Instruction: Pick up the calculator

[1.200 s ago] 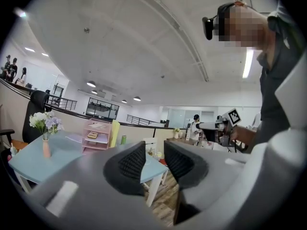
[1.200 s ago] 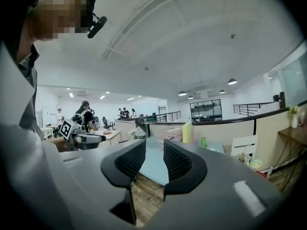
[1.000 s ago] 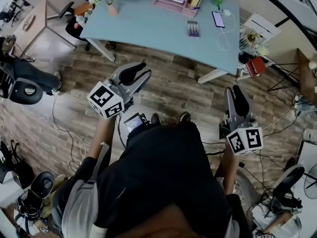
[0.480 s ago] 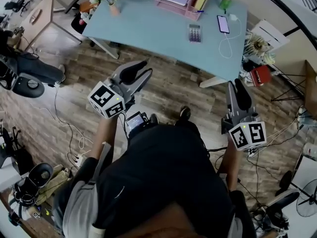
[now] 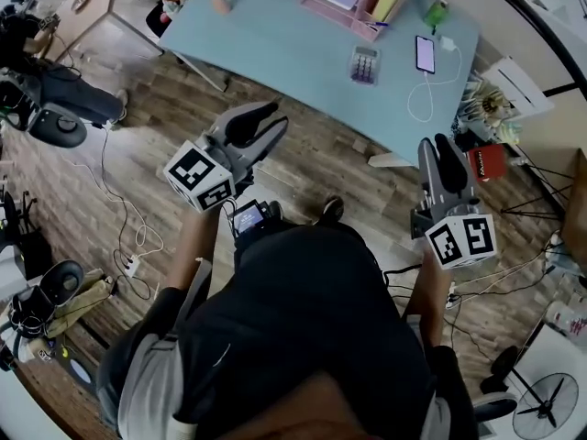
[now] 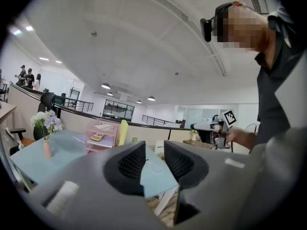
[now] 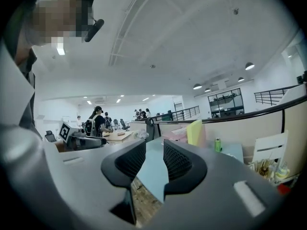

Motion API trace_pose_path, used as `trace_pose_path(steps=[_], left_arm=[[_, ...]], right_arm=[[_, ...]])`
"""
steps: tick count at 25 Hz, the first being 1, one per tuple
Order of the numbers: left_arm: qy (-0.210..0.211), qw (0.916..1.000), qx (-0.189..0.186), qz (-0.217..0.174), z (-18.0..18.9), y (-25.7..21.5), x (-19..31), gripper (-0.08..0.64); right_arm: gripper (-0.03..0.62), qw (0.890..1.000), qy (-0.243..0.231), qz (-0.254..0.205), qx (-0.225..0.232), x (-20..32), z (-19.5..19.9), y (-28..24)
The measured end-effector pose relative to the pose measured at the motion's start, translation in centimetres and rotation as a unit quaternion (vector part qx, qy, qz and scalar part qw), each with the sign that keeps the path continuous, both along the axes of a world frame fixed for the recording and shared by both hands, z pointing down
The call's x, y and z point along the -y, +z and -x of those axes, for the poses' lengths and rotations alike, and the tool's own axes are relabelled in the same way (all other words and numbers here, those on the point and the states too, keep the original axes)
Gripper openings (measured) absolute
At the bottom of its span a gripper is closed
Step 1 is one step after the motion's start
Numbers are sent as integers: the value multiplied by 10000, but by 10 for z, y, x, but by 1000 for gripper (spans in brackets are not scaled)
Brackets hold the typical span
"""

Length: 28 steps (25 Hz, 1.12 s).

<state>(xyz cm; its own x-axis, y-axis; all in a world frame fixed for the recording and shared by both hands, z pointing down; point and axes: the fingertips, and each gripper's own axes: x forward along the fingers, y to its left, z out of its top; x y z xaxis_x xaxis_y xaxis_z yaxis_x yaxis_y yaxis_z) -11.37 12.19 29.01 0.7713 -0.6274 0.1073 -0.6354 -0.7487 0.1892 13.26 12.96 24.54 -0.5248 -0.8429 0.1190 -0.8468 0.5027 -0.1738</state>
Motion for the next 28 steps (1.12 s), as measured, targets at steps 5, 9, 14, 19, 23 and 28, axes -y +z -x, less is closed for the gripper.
trace_pose_path(steps=[5,9,14,19,23,28], left_arm=[[-218,9997,134,38,-17,0,3,143],[-372,9990,240,63,-30,0,8,143],[-428,9984,346,105,-51,-1,14,143],[-308,9987,391,113,-69,2,25,143],[-186,9989,406,138,-74,4,40,143],[68,9991,327,251,-74,13,69,143]], right_arm=[[95,9997,-217,-31,119,14,-19,2],[95,9993,-320,-11,202,24,-38,9],[95,9989,-381,4,273,33,-58,14],[95,9990,-298,50,323,40,-74,20],[95,9992,-197,132,327,49,-78,25],[95,9994,83,236,239,63,-77,30]])
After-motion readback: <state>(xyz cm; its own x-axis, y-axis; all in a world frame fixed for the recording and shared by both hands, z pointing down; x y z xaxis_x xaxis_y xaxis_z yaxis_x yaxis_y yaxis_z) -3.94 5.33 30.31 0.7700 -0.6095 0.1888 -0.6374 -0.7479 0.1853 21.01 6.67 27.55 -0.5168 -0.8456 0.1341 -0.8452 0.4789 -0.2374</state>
